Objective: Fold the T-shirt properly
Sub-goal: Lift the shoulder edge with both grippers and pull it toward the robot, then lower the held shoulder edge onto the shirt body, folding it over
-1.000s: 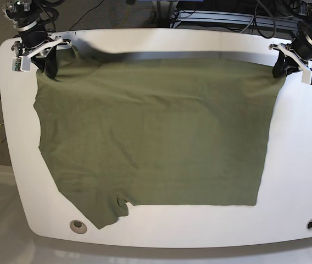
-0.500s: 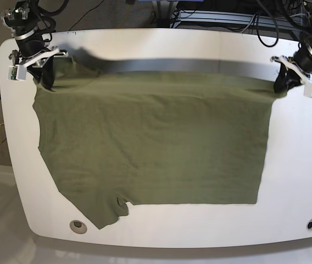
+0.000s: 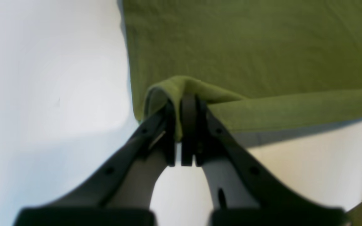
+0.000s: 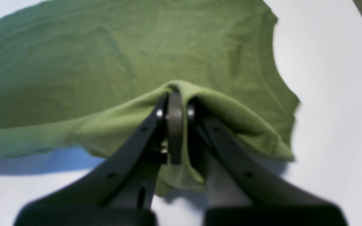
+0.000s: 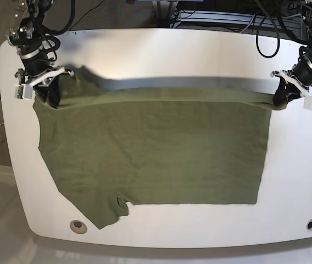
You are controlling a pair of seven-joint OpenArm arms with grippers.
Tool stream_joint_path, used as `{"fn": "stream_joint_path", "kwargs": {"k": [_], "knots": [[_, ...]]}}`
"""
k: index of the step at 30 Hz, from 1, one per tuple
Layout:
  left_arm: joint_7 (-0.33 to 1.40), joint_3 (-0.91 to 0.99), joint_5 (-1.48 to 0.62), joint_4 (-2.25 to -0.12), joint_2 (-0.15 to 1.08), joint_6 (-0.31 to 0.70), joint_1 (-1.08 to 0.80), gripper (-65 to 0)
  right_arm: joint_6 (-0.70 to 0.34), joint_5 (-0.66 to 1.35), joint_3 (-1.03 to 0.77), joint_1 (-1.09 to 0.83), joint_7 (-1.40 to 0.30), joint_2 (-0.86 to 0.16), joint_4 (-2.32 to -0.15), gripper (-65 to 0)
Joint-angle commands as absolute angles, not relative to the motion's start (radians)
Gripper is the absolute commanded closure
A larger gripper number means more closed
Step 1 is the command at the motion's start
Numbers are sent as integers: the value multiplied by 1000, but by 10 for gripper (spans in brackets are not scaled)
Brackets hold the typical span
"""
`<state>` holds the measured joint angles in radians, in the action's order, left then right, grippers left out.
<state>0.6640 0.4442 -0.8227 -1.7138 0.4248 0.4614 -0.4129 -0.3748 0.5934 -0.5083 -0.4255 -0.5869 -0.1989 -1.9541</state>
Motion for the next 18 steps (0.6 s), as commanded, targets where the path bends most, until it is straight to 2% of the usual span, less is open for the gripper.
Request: {"fn": "stream_joint_path", "kwargs": {"k": [1, 18], "knots": [[652, 444, -805, -1675, 443, 457, -373, 0, -379, 597, -488, -369, -565, -216, -1943, 0], [693, 414, -806, -1534, 449, 456, -214, 0, -372, 561, -460, -209, -565, -230, -1801, 0]]}}
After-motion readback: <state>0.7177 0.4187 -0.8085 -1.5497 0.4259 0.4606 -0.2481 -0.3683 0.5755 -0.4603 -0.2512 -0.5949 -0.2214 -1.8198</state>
